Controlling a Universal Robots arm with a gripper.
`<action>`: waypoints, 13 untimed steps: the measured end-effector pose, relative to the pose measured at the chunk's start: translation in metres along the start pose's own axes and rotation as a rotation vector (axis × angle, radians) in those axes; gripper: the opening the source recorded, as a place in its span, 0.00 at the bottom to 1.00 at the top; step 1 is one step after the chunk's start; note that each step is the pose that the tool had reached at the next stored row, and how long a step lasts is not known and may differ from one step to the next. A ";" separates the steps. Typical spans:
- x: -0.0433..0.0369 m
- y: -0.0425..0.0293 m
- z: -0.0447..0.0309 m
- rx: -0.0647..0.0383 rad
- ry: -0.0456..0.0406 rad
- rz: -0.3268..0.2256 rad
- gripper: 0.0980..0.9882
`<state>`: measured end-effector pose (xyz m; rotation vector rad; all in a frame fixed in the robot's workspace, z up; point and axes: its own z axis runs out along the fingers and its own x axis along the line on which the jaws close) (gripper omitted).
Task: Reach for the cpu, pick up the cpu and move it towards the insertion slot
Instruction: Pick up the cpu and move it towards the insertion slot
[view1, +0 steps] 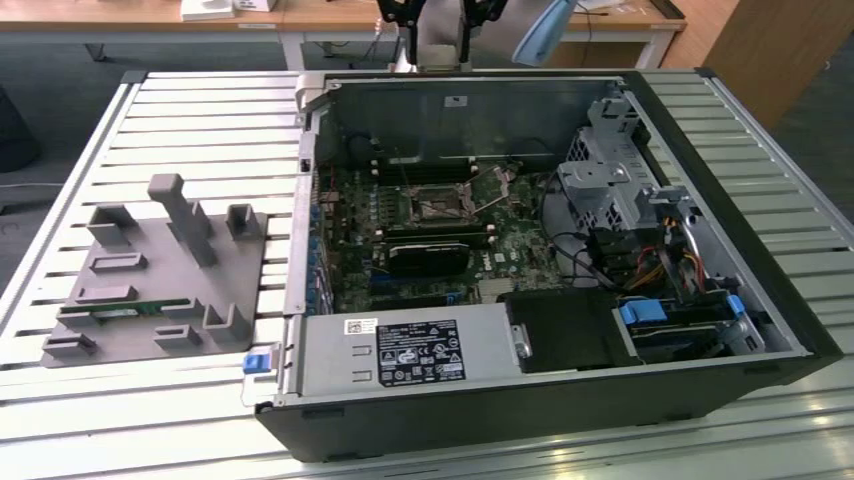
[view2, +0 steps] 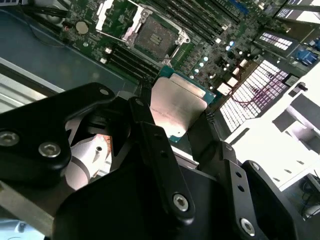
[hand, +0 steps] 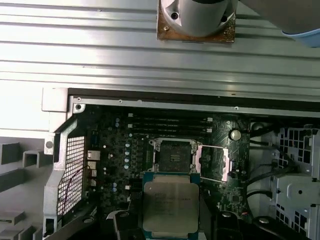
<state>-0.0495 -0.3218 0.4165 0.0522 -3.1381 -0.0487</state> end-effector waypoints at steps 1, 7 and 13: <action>-0.0016 0.0014 0.0001 0.000 0.0000 0.000 0.50; -0.0083 0.0099 0.0004 0.000 0.0000 0.000 0.50; -0.0184 0.0160 0.0007 0.000 0.0000 0.000 0.50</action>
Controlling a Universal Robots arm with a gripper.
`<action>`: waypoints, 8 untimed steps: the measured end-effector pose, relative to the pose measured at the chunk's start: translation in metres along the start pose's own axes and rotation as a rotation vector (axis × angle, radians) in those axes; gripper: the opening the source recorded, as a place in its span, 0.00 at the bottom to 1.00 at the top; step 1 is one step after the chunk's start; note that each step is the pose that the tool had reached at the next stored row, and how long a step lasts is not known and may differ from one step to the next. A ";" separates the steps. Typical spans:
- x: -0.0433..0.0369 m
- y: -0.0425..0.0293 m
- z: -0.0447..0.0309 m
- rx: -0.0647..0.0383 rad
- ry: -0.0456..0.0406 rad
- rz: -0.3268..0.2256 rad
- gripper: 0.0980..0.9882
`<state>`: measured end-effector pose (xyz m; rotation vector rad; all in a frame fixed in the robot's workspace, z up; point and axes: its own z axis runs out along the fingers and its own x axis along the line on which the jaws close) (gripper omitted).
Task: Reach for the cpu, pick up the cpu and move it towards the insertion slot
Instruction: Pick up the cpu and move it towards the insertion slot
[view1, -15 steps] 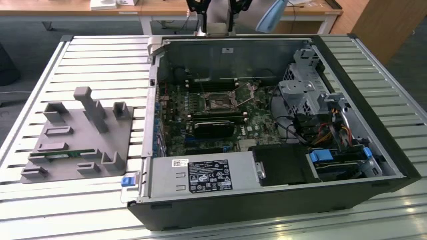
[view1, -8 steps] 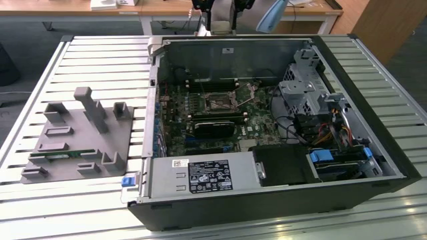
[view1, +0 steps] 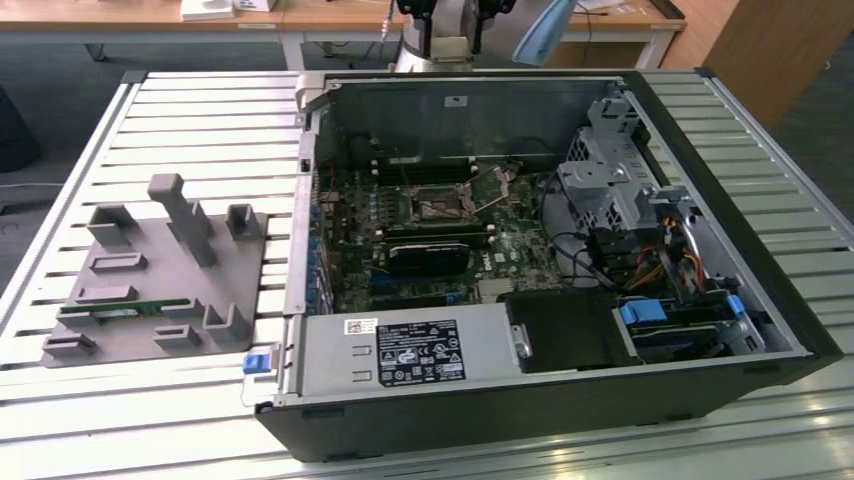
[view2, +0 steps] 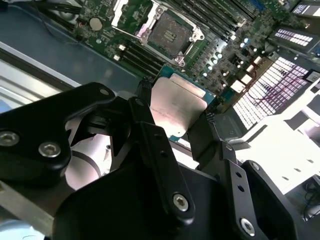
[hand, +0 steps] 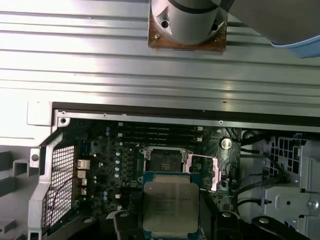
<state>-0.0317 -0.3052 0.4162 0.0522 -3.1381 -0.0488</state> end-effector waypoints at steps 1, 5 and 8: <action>-0.0022 0.0003 0.0000 0.000 0.0000 0.000 0.50; -0.0112 0.0010 0.0000 0.000 0.0001 0.000 0.50; -0.0152 0.0012 0.0001 0.000 0.0000 0.000 0.50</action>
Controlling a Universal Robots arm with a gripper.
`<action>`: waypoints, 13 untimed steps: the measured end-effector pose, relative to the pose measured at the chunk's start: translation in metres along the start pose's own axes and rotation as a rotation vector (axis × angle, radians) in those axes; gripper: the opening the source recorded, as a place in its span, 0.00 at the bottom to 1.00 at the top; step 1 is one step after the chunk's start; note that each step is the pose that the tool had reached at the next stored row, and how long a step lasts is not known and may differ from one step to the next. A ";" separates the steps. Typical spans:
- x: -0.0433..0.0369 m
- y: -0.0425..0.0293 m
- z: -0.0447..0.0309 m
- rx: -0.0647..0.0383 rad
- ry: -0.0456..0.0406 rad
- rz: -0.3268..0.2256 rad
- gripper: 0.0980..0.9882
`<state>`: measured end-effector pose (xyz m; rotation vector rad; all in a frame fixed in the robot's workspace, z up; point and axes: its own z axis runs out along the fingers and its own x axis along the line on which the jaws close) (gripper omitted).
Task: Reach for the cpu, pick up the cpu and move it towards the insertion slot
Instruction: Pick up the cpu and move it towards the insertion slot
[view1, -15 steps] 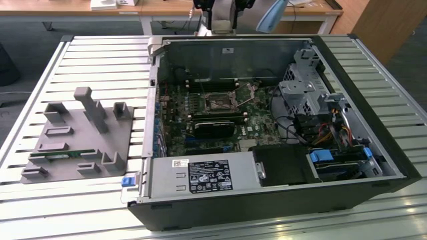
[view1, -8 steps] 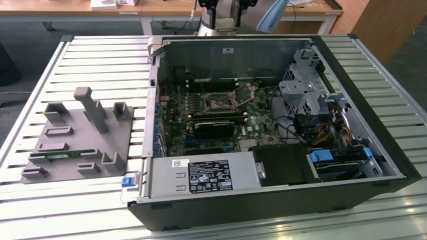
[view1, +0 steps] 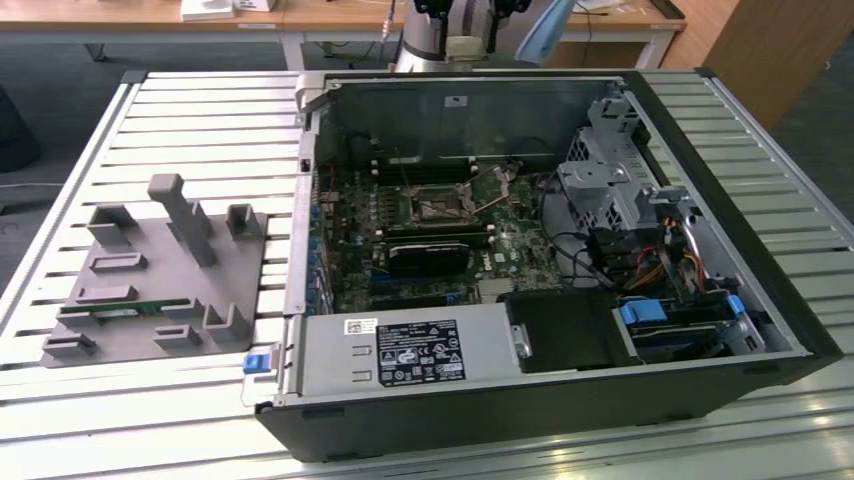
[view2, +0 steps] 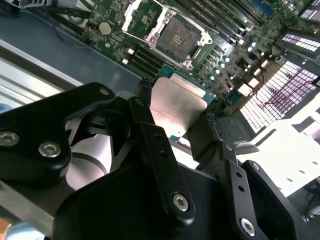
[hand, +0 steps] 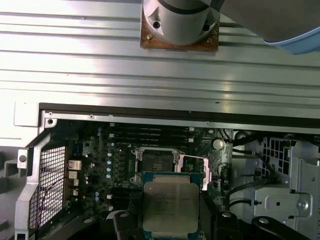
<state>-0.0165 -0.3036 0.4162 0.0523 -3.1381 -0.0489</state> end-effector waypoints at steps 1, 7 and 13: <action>-0.0010 0.0000 0.0000 0.000 0.0000 0.000 0.50; -0.0088 -0.0002 0.0000 0.000 0.0000 0.000 0.50; -0.0097 -0.0002 0.0000 0.000 0.0000 0.000 0.50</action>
